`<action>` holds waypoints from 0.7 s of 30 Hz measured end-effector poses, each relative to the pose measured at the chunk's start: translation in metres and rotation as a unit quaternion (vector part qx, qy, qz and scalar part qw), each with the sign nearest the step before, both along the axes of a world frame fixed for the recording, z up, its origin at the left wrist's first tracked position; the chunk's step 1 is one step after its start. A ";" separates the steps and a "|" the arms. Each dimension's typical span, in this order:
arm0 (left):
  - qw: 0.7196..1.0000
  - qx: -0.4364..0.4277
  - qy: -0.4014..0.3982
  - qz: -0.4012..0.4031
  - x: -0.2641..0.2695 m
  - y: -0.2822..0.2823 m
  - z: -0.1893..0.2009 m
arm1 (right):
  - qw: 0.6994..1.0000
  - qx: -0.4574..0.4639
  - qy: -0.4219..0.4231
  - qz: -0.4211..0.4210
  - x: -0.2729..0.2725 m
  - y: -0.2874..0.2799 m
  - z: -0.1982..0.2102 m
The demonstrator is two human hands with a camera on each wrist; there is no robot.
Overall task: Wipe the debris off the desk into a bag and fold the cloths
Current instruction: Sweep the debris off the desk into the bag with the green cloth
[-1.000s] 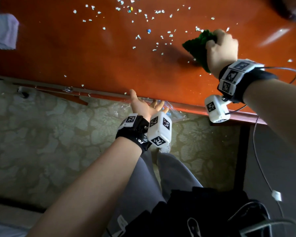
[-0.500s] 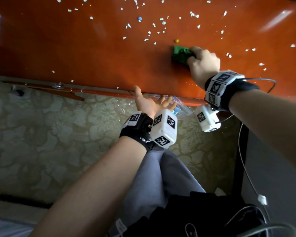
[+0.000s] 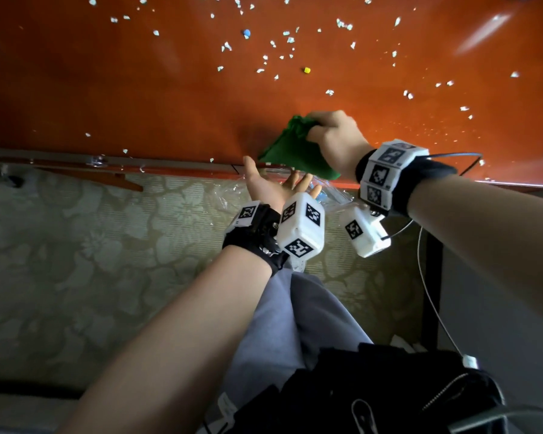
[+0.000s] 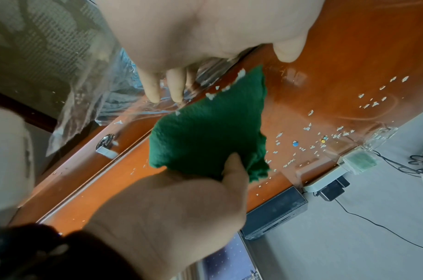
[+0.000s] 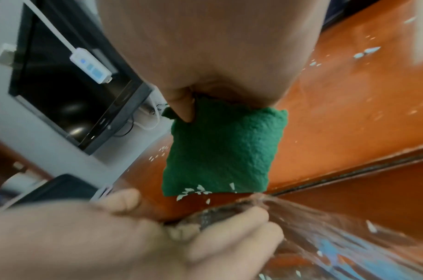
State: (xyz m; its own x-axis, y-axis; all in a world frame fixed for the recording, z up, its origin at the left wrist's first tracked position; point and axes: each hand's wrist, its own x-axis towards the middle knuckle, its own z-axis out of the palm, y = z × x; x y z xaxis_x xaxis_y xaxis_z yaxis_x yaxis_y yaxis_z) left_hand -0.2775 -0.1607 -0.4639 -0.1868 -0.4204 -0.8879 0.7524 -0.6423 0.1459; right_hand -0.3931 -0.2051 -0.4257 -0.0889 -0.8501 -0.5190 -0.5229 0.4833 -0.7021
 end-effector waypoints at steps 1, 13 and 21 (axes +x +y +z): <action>1.000 0.004 -0.005 -0.005 0.001 0.000 0.001 | 1.000 -0.007 -0.008 -0.029 -0.003 -0.002 0.003; 0.999 0.033 -0.005 -0.008 -0.002 -0.007 0.009 | 0.975 -0.109 0.054 -0.188 -0.048 -0.026 0.024; 0.996 0.068 -0.023 0.052 -0.014 -0.017 0.002 | 0.981 -0.094 0.069 -0.156 -0.063 -0.086 0.028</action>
State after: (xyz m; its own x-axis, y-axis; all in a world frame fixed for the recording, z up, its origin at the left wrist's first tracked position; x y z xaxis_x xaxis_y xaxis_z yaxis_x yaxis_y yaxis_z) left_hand -0.2912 -0.1776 -0.4622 -0.1064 -0.3099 -0.9448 0.8101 -0.5780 0.0984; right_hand -0.4561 -0.2915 -0.3977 -0.4176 -0.8503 -0.3203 -0.4670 0.5032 -0.7271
